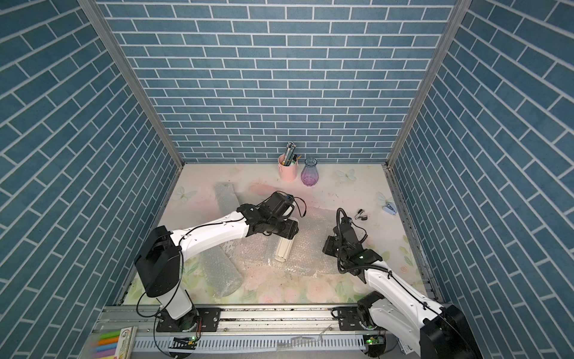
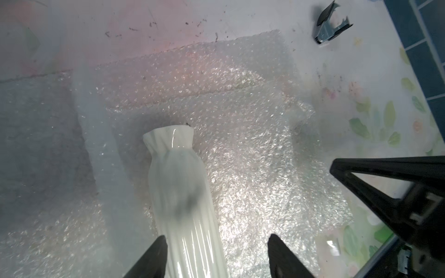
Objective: Unwrap the vase from the bubble wrap
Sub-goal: Unwrap the bubble wrap, then pick up the vase from the bubble wrap.
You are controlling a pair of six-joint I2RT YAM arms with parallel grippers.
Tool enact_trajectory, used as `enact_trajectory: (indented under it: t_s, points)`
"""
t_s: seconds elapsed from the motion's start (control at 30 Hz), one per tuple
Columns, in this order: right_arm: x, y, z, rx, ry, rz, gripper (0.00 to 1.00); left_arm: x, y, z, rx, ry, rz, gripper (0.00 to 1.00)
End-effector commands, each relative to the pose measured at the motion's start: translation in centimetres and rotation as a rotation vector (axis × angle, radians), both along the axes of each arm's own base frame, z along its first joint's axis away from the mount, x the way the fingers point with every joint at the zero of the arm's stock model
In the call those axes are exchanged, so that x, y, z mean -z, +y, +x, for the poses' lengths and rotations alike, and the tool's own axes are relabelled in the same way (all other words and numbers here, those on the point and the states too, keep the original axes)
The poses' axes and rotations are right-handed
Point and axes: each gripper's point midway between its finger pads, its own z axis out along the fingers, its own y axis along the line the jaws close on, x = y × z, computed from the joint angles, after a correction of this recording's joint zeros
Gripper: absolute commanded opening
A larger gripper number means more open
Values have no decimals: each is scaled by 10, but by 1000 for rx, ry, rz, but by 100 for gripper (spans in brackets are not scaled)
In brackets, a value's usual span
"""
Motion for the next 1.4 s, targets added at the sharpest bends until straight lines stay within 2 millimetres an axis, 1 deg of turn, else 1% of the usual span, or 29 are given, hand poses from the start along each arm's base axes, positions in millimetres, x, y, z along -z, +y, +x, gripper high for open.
enact_trajectory:
  t_s: [0.0, 0.13, 0.23, 0.4, 0.53, 0.67, 0.73, 0.77, 0.87, 0.93, 0.97, 1.1, 1.23, 1.3, 1.37]
  points:
    - [-9, -4, 4, 15, -24, -13, 0, 12, 19, 4, -25, 19, 48, 67]
    - [-10, -2, 5, 9, -23, -10, 0, 18, 44, 15, -83, 31, 68, 68]
    - [-11, -1, 6, 2, -24, -11, 0, 28, 67, 22, -130, 45, 99, 67]
    - [-12, 1, 7, -10, -22, -12, 0, 47, 98, 30, -191, 82, 147, 67]
    - [-13, 2, 8, -11, -24, -16, 0, 54, 115, 34, -244, 96, 179, 67]
    - [-16, 4, 10, -15, -22, -14, 0, 50, 124, 36, -294, 91, 157, 67]
    - [-18, 10, 13, -26, -17, 6, 1, 44, 127, 38, -315, 86, 124, 67]
    - [-19, 14, 15, -34, -14, 21, 3, 41, 127, 38, -323, 88, 101, 67]
    - [-22, 29, 20, -55, 11, 72, 15, 22, 126, 41, -345, 78, 4, 68]
    - [-24, 37, 27, -46, 26, 99, 26, 0, 126, 43, -352, 47, -46, 70]
    - [-25, 40, 29, -38, 33, 106, 29, -10, 127, 44, -355, 30, -61, 70]
    - [-27, 52, 43, 15, 61, 128, 36, -60, 136, 44, -357, -41, -80, 78]
    - [-29, 75, 58, 28, 90, 157, 44, -110, 149, 38, -322, -115, -52, 86]
    - [-27, 84, 65, 36, 116, 154, 52, -128, 152, 34, -296, -150, -47, 92]
    - [-27, 96, 71, 33, 131, 154, 55, -140, 154, 29, -262, -183, -50, 96]
